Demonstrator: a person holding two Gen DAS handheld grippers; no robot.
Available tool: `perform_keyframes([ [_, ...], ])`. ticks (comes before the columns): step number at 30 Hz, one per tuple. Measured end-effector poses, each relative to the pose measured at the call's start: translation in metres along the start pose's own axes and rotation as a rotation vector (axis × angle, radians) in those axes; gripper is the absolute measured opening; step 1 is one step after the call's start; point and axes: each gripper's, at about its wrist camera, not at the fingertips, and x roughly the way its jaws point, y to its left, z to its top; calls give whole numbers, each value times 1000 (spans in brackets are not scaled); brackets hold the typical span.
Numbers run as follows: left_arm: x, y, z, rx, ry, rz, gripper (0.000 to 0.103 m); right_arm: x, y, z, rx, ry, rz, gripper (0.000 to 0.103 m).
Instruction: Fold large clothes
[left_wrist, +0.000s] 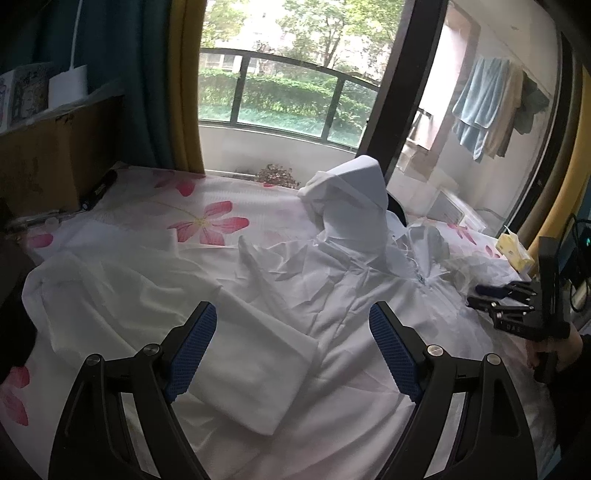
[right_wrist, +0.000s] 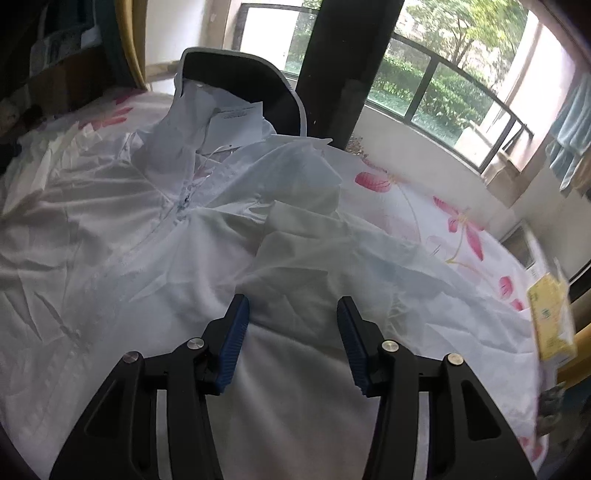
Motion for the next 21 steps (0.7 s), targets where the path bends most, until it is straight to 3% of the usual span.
perform_keyframes([
  [1,-2,-1,0,5,-5,-8,87,1,-3,0,16,-3,47,15],
  [3,-5,-2,1,8,-16,-14,87,2,-5,1,47,-4,73,4],
  [9,-15,4,5,-6,-43,-1,87,0,-1,2,45,-25,44,3],
  [21,-58,31,16,2,-137,69,87,-65,3,41,89,-215,48,3],
])
